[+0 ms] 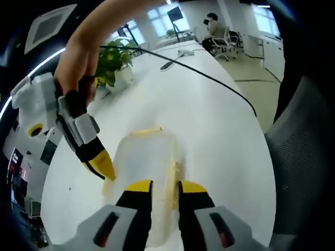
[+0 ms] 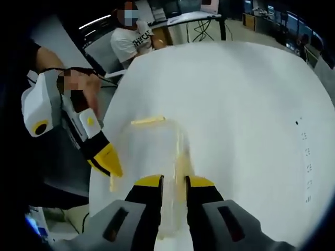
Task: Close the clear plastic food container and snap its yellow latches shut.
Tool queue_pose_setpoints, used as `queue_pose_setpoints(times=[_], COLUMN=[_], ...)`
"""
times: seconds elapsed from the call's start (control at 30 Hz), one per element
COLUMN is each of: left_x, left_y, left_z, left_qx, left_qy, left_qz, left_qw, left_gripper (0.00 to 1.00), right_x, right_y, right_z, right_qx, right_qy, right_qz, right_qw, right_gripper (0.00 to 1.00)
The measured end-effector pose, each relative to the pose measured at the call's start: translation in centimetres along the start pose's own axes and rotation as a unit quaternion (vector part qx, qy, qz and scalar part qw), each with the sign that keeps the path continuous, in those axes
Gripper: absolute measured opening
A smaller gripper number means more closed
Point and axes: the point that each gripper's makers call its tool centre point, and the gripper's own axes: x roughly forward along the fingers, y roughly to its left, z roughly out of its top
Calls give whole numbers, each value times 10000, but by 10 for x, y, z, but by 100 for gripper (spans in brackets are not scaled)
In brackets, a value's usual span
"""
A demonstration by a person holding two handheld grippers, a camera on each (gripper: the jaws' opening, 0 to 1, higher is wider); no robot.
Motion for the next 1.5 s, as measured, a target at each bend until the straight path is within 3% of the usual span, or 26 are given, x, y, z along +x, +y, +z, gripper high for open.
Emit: queue_pose_setpoints(times=[0.2, 0.37, 0.4, 0.63, 0.93, 1.0, 1.07, 1.13, 1.23, 1.43, 1.47, 1.5], left_x=[0, 1, 1, 1, 1, 1, 7, 8, 6, 6, 7, 5], left_y=[0, 1, 2, 1, -1, -1, -2, 0, 1, 2, 2, 4], left_z=[0, 0, 0, -1, 1, -1, -1, -1, -2, -1, -1, 11], left_qx=[99, 16, -2, -2, 200, 529, 1151, 438, 447, 568, 656, 1069], left_qy=[-85, -85, -93, -109, -179, 121, 341, 205, 71, 78, 47, -165], left_qz=[57, 10, -3, -61, -53, -61, 6, 9, 40, 63, 20, -4], left_qw=[9999, 10000, 10000, 9999, 9996, 9985, 9928, 9988, 9990, 9983, 9978, 9941], left_gripper=[12, 11, 11, 9, 11, 14, 17, 17, 16, 14, 13, 13], right_x=[5, 12, 13, 16, 15, 16, 15, 15, 14, 14, 14, 14], right_y=[2, 5, 8, 9, 8, 8, 10, 9, 8, 11, 11, 11], right_z=[-2, -2, -2, 0, -2, -2, -2, -3, -5, -4, -4, -3], right_qx=[-14, 200, 173, 201, 353, 337, 200, 222, 281, 323, 315, 317], right_qy=[617, 834, 872, 1103, 962, 1036, 1184, 1217, 1106, 967, 990, 991], right_qz=[103, 238, 416, 276, 205, 206, 125, 90, 121, 24, 0, -25], right_qw=[9980, 9960, 9952, 9933, 9945, 9938, 9927, 9923, 9934, 9948, 9946, 9946], right_gripper=[22, 28, 27, 26, 28, 28, 28, 28, 27, 27, 26, 26])
